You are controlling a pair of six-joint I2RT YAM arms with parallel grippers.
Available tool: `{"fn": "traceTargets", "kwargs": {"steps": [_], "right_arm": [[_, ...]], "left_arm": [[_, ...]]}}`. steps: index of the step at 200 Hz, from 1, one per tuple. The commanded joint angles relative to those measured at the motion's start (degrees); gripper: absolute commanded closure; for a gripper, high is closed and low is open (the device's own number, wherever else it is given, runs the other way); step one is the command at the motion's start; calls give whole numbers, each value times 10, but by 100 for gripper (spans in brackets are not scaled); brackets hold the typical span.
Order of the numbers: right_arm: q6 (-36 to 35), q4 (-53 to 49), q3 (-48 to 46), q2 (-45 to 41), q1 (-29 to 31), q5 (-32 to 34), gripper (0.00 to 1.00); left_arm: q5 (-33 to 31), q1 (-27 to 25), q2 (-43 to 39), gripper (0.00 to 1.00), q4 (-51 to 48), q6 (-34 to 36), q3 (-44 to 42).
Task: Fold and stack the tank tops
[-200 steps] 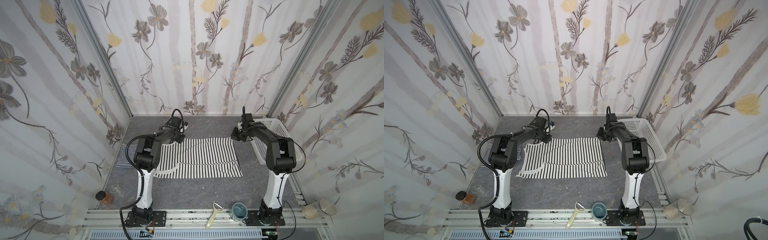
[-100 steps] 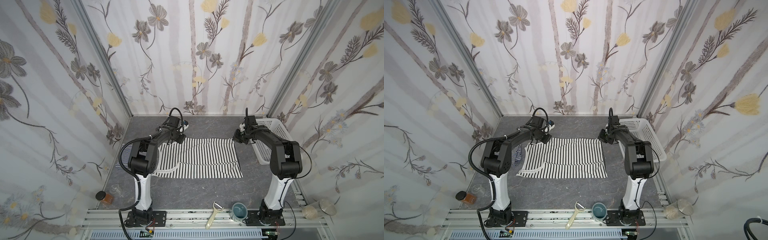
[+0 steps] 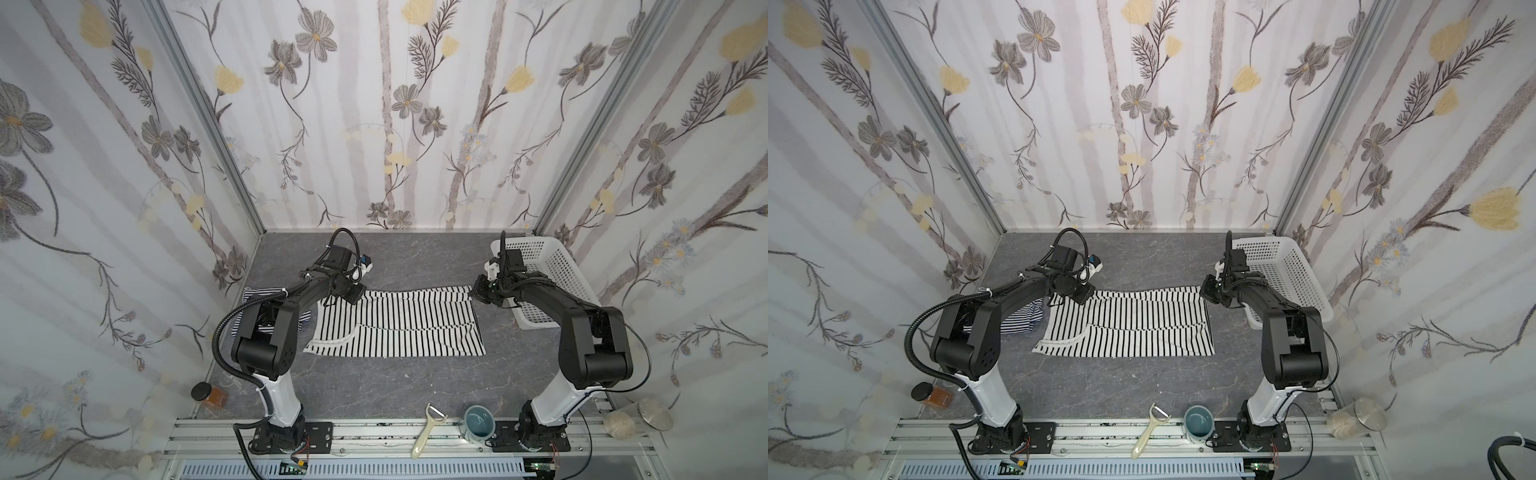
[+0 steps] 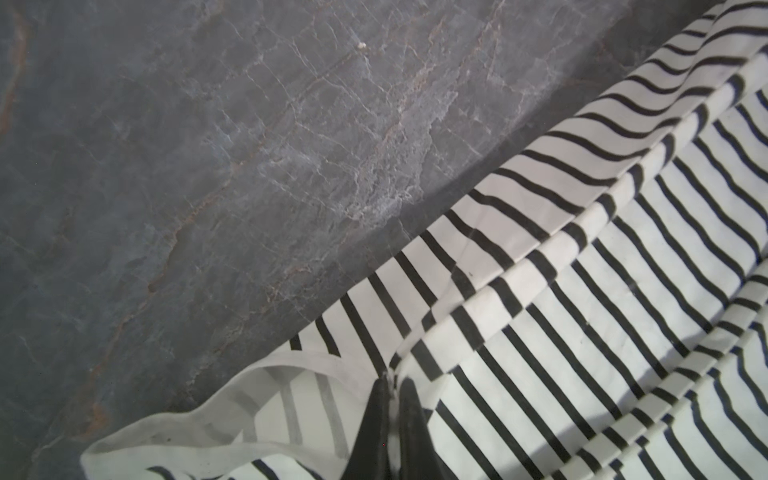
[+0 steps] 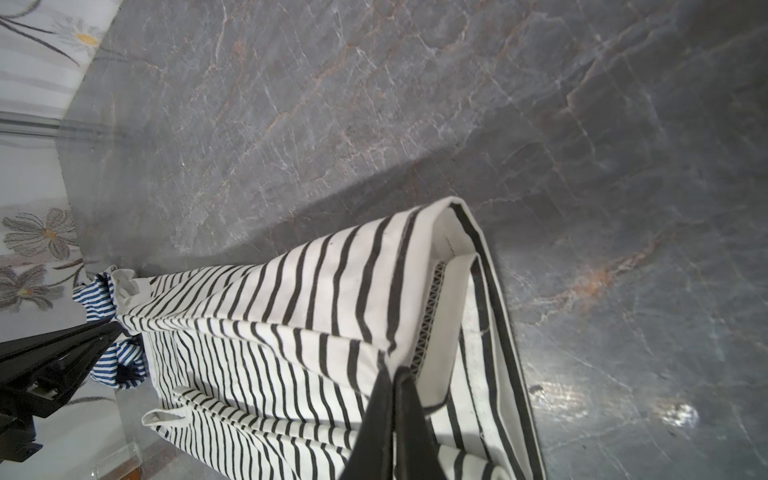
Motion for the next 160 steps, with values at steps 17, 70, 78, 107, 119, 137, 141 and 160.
{"fn": "traceTargets", "kwargs": {"steps": [17,70,78,107,119,137,141,160], "right_arm": [[-10,45,-60,-30,-11,-4,100],[-12,65,-100,-40,-23,-8,100],[-11,68,-104,-42,-23,-9,100],[-8,77,-125,-50,-23,-24,89],[-6,79,-140,-63,-23,-31,80],[-2,76,-161,-101,-23,-16,75],[-2,73,-163,-111,-23,-10,75],[10,63,-166,-136,-21,6,74]], "left_arm": [[10,0,-36,97,5,6,-56],[18,-10,-73,94,9,-9,-120],[17,-13,-81,93,10,-11,-129],[-5,-18,-100,75,11,-19,-149],[-24,-19,-107,72,11,-22,-152],[-45,-19,-130,69,11,-24,-158],[-50,-18,-138,68,10,-24,-159],[-60,-17,-161,66,12,-20,-159]]}}
